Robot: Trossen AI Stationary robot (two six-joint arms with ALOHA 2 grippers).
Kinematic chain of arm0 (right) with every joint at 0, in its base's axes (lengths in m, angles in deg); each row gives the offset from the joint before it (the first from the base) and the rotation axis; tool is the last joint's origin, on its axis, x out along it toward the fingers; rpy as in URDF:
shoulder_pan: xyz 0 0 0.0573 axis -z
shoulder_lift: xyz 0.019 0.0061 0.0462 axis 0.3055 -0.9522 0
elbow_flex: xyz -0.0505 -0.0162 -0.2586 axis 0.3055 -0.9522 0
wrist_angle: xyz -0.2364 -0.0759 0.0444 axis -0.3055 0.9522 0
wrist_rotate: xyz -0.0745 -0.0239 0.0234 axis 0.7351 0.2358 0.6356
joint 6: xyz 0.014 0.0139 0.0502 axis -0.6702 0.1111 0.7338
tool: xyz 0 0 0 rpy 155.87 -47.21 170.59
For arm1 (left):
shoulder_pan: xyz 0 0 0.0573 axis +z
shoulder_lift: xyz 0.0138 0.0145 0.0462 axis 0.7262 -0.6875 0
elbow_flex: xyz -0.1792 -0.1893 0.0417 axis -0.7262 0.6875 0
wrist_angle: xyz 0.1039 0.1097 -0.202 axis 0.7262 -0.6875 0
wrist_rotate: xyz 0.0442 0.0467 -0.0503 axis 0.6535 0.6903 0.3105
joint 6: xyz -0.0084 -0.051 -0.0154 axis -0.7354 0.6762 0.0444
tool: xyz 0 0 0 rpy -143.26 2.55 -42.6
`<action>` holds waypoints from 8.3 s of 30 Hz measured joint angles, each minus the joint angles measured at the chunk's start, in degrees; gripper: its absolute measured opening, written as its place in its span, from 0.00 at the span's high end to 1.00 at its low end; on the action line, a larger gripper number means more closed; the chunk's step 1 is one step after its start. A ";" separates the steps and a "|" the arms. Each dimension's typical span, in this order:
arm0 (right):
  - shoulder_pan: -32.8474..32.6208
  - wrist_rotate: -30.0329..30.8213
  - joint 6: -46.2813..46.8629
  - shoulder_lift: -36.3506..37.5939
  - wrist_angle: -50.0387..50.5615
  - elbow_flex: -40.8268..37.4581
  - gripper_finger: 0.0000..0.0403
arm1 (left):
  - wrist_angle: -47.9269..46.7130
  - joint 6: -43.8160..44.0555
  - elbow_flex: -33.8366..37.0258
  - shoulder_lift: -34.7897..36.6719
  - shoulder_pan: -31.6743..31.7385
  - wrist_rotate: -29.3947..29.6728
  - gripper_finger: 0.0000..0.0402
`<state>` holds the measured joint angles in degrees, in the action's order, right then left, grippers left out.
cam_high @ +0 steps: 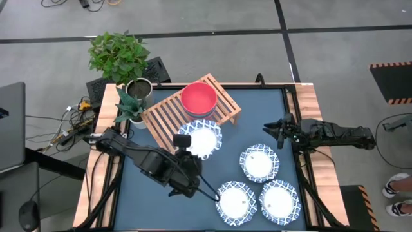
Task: Place and stack bowls onto a shelf
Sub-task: Put the white patterned bowl on the shelf, then adjust the white patterned bowls
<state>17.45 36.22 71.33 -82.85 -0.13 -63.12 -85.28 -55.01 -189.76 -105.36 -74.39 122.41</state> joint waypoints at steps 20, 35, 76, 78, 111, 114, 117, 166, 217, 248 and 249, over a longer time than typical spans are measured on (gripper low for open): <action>0.07 -0.02 0.00 0.00 0.07 0.00 0.64 | 0.19 12.99 19.94 4.21 4.44 -5.56 1.00; 0.07 -0.04 0.00 0.00 0.07 0.00 0.64 | 0.17 14.18 21.40 14.33 5.59 -3.09 1.00; 0.07 -0.07 0.00 0.00 0.07 0.00 0.64 | 0.24 4.17 32.02 14.41 11.33 -13.40 0.57; 0.07 -0.07 0.00 0.00 0.08 0.00 0.64 | 0.22 4.26 32.02 14.41 11.33 -13.43 0.55; 0.05 -0.09 0.00 0.02 0.08 0.00 0.64 | 60.89 -9.75 24.02 13.72 6.06 -16.40 0.53; 0.04 -0.11 0.00 0.02 0.14 0.00 0.64 | 67.68 -11.29 27.11 12.96 6.32 -15.30 0.53; 0.02 -0.15 0.01 0.00 0.18 0.00 0.64 | 71.12 -15.25 29.35 10.92 6.19 -14.00 0.53; -1.76 -0.61 0.63 -5.68 0.49 0.02 0.65 | 85.47 -40.43 25.07 -10.94 5.56 3.15 0.53; -11.01 -3.15 11.73 -86.99 10.24 41.39 0.95 | 64.81 -57.88 -3.06 -7.54 -15.32 54.94 0.53; -48.33 -16.43 49.60 -90.64 43.61 54.55 0.95 | 64.16 -61.18 -3.06 -7.36 -15.58 54.93 0.53; -48.30 -16.81 49.06 -91.44 43.16 54.47 0.95 | 64.16 -61.12 -3.06 -7.36 -15.58 54.93 0.53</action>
<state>-30.85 19.42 120.40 -174.29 43.03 -8.65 -21.12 -116.13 -192.82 -112.72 -89.96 177.34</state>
